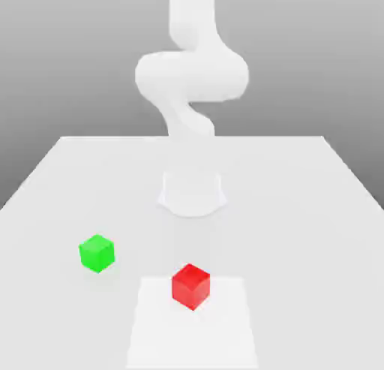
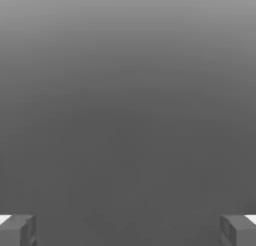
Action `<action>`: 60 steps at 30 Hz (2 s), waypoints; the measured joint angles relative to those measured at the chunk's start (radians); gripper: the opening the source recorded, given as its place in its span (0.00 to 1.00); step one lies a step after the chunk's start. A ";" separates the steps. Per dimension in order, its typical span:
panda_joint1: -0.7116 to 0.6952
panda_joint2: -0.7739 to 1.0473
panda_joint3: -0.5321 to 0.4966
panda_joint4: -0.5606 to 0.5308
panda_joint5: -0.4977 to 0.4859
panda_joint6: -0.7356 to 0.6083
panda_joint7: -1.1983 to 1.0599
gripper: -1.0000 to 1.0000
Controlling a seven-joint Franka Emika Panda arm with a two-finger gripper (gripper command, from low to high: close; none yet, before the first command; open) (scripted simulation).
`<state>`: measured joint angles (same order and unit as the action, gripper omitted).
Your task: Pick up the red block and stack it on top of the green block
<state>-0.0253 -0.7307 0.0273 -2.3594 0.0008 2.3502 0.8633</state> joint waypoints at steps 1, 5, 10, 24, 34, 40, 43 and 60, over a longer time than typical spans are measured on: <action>-0.012 0.034 0.013 -0.028 0.000 0.024 0.031 0.50; -0.054 0.168 0.058 -0.137 -0.001 0.118 0.152 0.50; -0.101 0.336 0.104 -0.272 0.000 0.235 0.304 0.50; -0.095 0.897 0.063 -0.480 -0.099 0.656 0.658 0.50; -0.086 0.877 0.059 -0.483 -0.082 0.641 0.647 0.00; -0.108 0.675 0.057 -0.518 0.000 0.472 0.599 0.00; -0.221 0.591 -0.003 -0.552 -0.039 0.422 0.690 0.00; -0.528 0.702 -0.172 -0.630 -0.023 0.613 0.864 1.00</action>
<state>-0.5536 -0.0282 -0.1450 -2.9897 -0.0220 2.9634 1.7268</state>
